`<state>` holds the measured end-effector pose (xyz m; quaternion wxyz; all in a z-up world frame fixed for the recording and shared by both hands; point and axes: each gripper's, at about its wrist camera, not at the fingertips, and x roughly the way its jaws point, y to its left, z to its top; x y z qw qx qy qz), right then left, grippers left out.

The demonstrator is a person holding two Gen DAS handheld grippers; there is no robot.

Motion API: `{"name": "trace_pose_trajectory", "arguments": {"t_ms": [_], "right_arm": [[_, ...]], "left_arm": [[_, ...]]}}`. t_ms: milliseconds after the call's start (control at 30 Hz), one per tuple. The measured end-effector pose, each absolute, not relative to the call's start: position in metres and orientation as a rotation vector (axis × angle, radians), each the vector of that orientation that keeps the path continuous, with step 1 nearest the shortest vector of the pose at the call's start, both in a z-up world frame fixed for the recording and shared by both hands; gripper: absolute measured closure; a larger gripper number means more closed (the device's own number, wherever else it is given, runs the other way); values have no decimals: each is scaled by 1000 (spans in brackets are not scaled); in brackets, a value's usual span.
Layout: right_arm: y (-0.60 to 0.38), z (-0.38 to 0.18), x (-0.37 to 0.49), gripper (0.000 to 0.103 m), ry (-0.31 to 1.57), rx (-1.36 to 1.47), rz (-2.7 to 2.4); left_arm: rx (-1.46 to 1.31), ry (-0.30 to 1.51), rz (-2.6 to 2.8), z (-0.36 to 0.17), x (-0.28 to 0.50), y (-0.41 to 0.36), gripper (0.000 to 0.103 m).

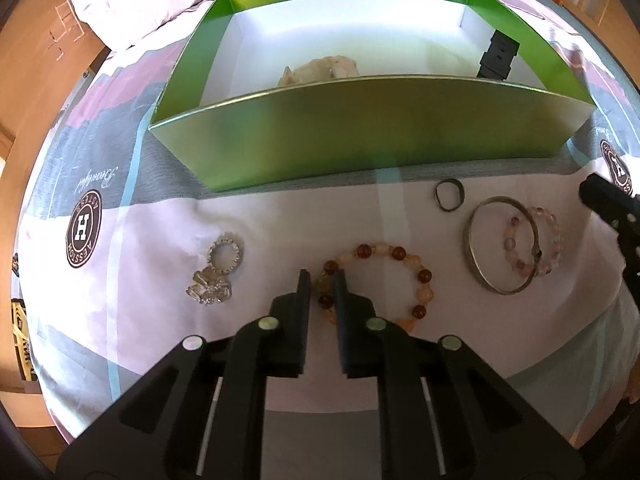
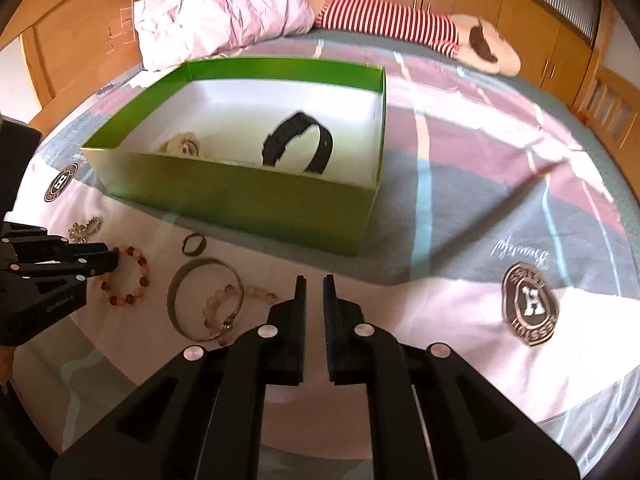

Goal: Organize jewelry

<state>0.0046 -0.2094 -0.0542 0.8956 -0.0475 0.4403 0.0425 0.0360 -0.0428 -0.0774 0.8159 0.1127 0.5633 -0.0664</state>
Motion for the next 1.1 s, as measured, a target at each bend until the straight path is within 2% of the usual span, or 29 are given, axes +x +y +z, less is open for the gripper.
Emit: {"name": "trace_pose_trajectory", "arguments": {"t_ms": [367, 533, 733, 833, 967, 1100], "right_arm": [[-210, -58, 5, 95, 951, -88, 110], [-223, -58, 8, 91, 967, -12, 94], [-228, -67, 11, 86, 1006, 13, 82], [-222, -71, 10, 78, 1021, -7, 103], [-213, -79, 9, 77, 1048, -43, 139], [-204, -87, 9, 77, 1057, -92, 160]], "left_arm": [[244, 1202, -139, -78, 39, -43, 90], [144, 1224, -140, -72, 50, -21, 88], [28, 1250, -116, -69, 62, 6, 84], [2, 1266, -120, -70, 65, 12, 83], [4, 1273, -126, -73, 66, 15, 75], [13, 1287, -143, -77, 65, 12, 72]]}}
